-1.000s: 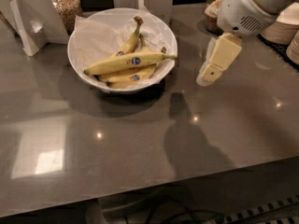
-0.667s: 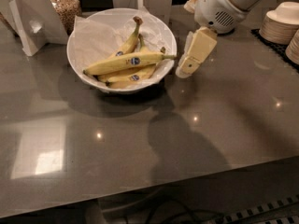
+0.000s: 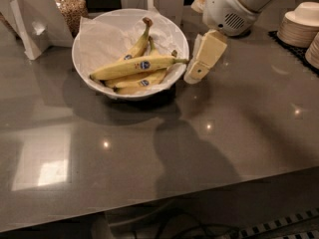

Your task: Pick banana from white bowl

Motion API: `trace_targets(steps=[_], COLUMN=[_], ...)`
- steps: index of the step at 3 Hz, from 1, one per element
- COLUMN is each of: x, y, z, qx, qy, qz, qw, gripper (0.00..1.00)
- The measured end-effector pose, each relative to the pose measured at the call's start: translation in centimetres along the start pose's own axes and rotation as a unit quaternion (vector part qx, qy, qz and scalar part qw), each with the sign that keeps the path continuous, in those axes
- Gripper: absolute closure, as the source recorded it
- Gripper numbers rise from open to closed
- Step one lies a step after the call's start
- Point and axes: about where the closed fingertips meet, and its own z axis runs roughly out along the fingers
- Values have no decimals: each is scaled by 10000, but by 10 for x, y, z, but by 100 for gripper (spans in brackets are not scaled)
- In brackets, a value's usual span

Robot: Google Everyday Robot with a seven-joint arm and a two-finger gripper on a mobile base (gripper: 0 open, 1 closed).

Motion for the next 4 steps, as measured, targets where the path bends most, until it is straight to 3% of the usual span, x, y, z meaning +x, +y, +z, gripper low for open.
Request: trace_targets(steps=[2,4], x=[-49,-65], y=[-14,-20], z=[47,92], qx=[22,-168], qy=[-541,-806], qz=[-773,-1181], qw=[9955,9896], gripper=[4,41])
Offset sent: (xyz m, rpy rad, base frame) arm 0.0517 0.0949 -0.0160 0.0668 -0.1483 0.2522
